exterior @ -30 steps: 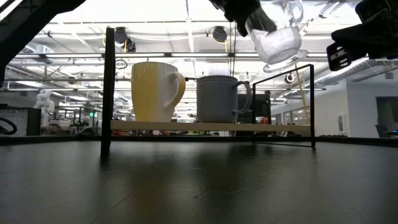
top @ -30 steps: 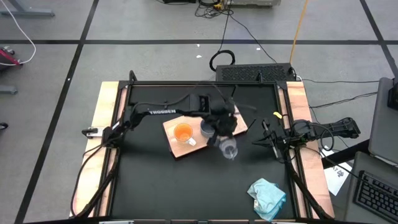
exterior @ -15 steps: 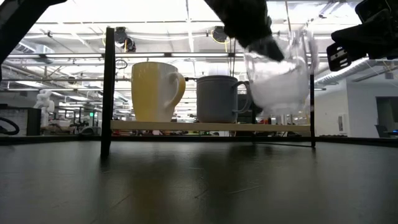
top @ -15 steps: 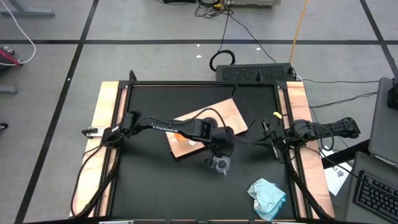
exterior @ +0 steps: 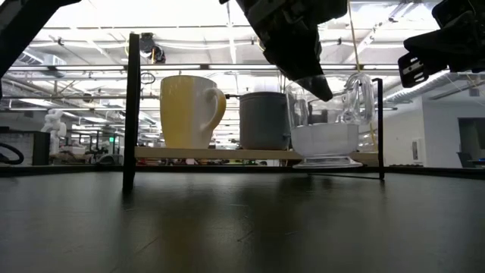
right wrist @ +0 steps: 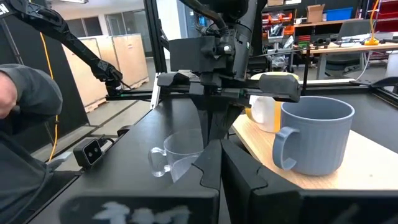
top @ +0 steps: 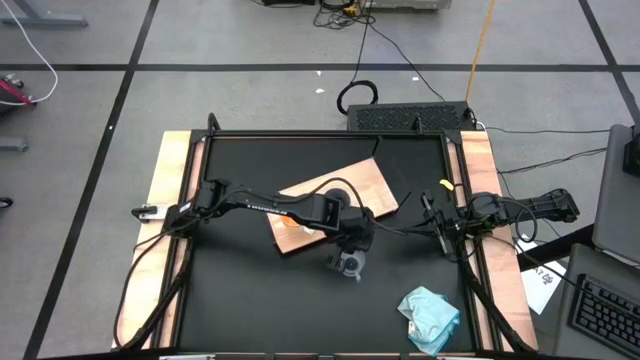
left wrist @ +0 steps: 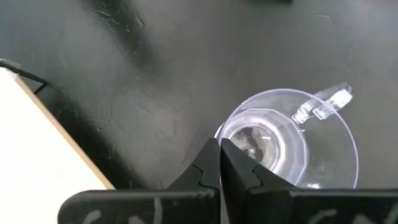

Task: Stack small to large cups/mugs on shelf
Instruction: Put the transparent mug on the shelf

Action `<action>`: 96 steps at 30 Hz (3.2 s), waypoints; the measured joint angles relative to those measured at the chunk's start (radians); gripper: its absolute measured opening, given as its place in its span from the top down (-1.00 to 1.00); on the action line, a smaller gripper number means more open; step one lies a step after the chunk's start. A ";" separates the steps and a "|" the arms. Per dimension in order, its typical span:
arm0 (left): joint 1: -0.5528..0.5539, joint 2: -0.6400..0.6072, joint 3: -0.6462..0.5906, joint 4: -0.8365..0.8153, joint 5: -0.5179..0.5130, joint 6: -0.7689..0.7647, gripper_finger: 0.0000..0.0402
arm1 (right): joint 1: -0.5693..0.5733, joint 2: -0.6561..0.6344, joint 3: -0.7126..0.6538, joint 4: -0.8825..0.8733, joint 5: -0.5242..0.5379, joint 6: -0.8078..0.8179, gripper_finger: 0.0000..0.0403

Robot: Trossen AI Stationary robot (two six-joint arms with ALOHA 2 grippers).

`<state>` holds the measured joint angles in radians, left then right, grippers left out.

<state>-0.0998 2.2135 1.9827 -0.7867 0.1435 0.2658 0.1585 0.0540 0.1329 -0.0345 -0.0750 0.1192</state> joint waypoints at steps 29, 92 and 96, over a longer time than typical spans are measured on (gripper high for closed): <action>-0.002 0.068 0.003 0.026 0.043 -0.009 1.00 | 0.000 0.001 0.000 -0.002 0.000 -0.003 1.00; -0.062 0.029 0.203 -0.139 -0.066 0.031 -0.13 | 0.000 0.008 0.000 -0.007 -0.001 -0.004 1.00; -0.074 0.029 0.271 -0.171 -0.074 0.067 -0.13 | 0.000 0.010 0.000 -0.010 -0.001 -0.004 1.00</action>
<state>-0.1733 2.2420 2.2538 -0.9572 0.0692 0.3331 0.1585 0.0635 0.1326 -0.0447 -0.0764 0.1154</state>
